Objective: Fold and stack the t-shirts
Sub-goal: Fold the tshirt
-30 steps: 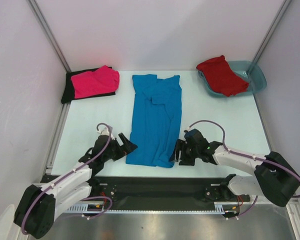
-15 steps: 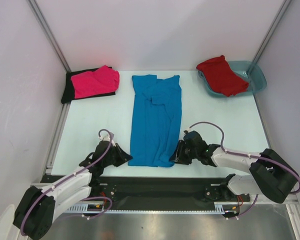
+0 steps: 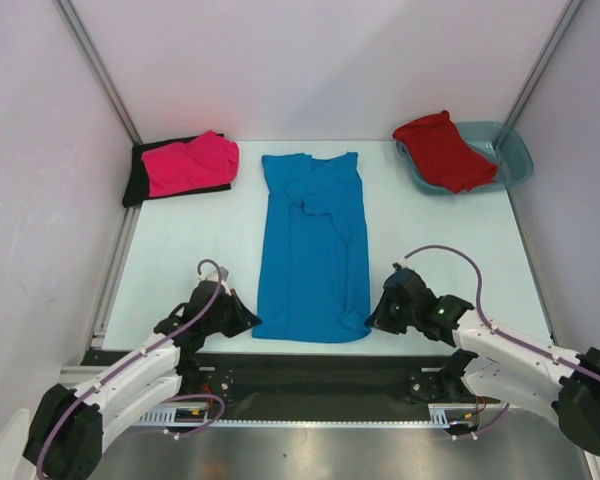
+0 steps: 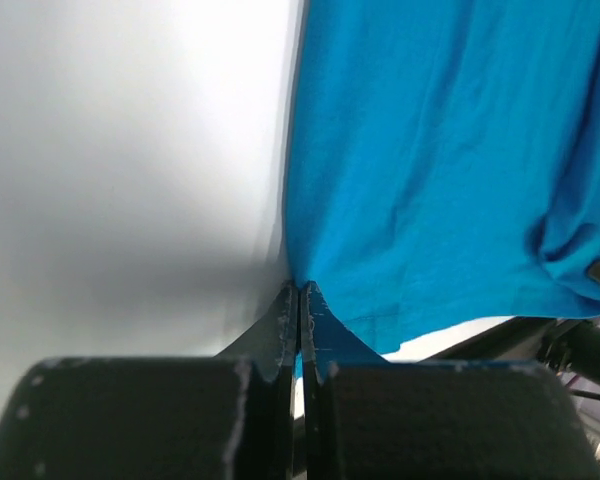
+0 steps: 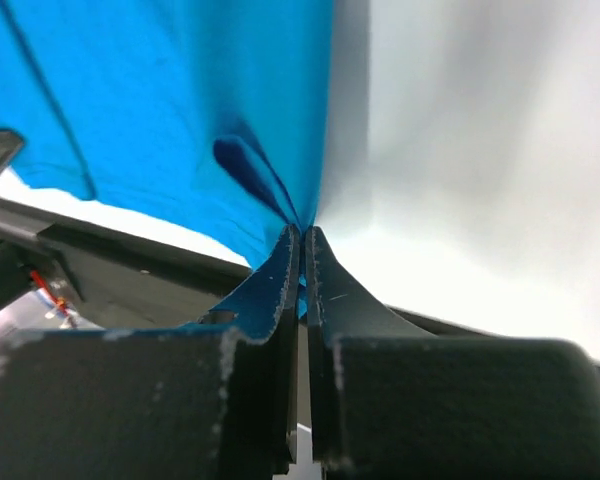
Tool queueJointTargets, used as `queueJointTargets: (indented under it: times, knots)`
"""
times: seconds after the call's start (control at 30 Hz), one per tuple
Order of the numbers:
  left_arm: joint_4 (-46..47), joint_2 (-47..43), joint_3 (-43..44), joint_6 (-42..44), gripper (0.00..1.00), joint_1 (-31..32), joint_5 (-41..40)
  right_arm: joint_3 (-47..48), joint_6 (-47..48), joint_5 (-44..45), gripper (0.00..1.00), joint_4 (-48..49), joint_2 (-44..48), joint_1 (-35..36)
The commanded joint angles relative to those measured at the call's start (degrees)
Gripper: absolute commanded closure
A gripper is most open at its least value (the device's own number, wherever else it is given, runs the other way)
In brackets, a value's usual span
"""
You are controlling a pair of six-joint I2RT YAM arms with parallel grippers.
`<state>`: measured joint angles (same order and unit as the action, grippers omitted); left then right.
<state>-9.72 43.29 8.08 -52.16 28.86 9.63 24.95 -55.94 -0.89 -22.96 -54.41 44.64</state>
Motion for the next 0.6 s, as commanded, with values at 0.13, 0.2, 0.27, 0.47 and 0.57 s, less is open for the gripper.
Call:
queueJointTargets:
  times: [0.13, 0.2, 0.27, 0.47, 0.57]
  knots:
    - [-11.30, -2.68, 4.58, 3.21, 1.00, 0.67, 1.52, 3.00, -3.03, 10.37, 1.00, -18.69, 5.98, 2.02]
    - [-11.03, -2.95, 3.36, 2.24, 1.00, 0.67, 2.76, 3.44, -4.08, 13.35, 1.00, -22.29, 6.60, 2.99]
    - [-10.50, -2.69, 2.91, 2.24, 1.00, 0.67, 2.77, 3.79, -4.35, 14.33, 0.99, -23.44, 6.16, 3.61]
    - [-9.71, -1.45, 3.26, 2.50, 0.42, 0.67, 3.56, 6.50, -4.70, 18.01, 0.57, -23.79, 5.11, 7.03]
    - [-9.97, -1.28, 4.23, 3.12, 0.27, 0.67, 3.29, 8.62, -3.73, 21.17, 0.51, -24.58, 4.76, 10.28]
